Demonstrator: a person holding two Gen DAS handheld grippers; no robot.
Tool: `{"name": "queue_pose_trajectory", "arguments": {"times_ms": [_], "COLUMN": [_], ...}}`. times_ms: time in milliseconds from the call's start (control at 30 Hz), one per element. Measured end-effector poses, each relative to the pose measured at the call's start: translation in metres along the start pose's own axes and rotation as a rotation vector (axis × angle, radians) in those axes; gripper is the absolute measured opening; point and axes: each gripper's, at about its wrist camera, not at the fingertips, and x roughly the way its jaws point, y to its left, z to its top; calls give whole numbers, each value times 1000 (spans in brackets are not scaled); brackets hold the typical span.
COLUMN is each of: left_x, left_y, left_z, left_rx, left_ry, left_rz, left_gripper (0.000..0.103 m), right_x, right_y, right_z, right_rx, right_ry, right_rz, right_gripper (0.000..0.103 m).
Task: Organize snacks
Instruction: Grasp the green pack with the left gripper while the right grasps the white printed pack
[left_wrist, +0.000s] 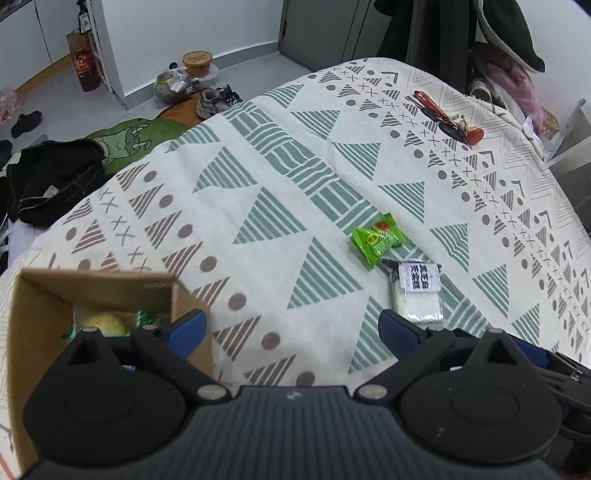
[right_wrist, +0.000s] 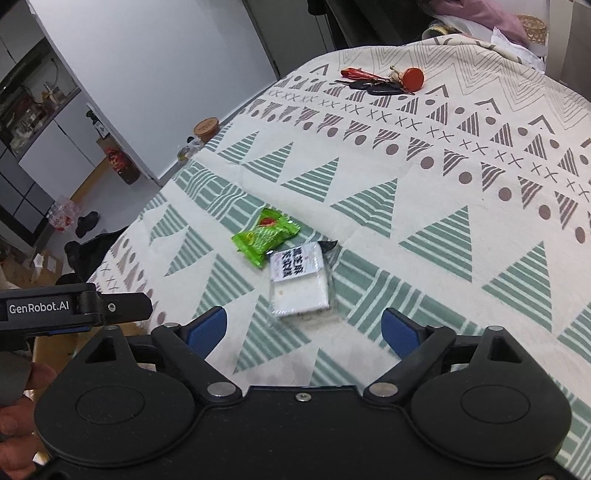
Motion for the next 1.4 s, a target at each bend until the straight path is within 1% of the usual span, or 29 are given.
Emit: {"name": "queue_pose_trajectory", "arguments": {"times_ms": [67,133,267,333,367,433,467,500,567,633,667,767,900,1033,1133,1300,1367,1400], "left_x": [8,15,28,34,37,41,44,46,51,55,57,64,76,89,97,111,116,119], "left_y": [-3,-7,-12,-14,-15,-18,-19,-21,-25,-29,-32,-43,-60,-76,-87,-101,-105,-106], "left_z": [4,8,17,20,22,25,27,28,30,32,33,37,40,43,44,43,43,43], "left_rx": [4,15,45,56,61,77,87,96,112,122,128,162,221,271,308,355,371,380], "left_ry": [0,-1,-4,0,1,0,2,3,4,2,-2,-6,-15,-19,-18,-17,-28,-22], "left_rz": [0,-2,-6,1,1,-5,-4,-3,-5,-8,-12,-20,-22,-7,-13,14,27,26], "left_gripper": [99,96,92,89,88,86,86,86,85,85,85,83,82,82,82,82,74,64], "right_x": [9,18,35,47,52,61,64,67,67,66,64,56,45,36,28,18,15,13], "right_y": [-1,-1,2,1,1,1,1,0,-1,-7,-11,-25,-47,-63,-74,-85,-87,-89], "right_z": [2,4,6,5,4,3,1,1,2,6,7,8,6,3,1,-4,-6,-7], "right_rx": [-4,-7,-12,-1,4,1,-1,-2,-4,26,45,63,107,116,131,153,152,154], "right_ry": [6,15,19,36,44,51,54,47,35,30,26,2,-10,-21,-26,-30,-32,-33], "right_rz": [5,11,7,11,14,6,0,-7,-7,-3,-1,-36,-46,-69,-85,-109,-127,-132], "right_gripper": [87,81,81,74,72,64,63,60,50,45,45,44,44,44,44,44,44,44]}}
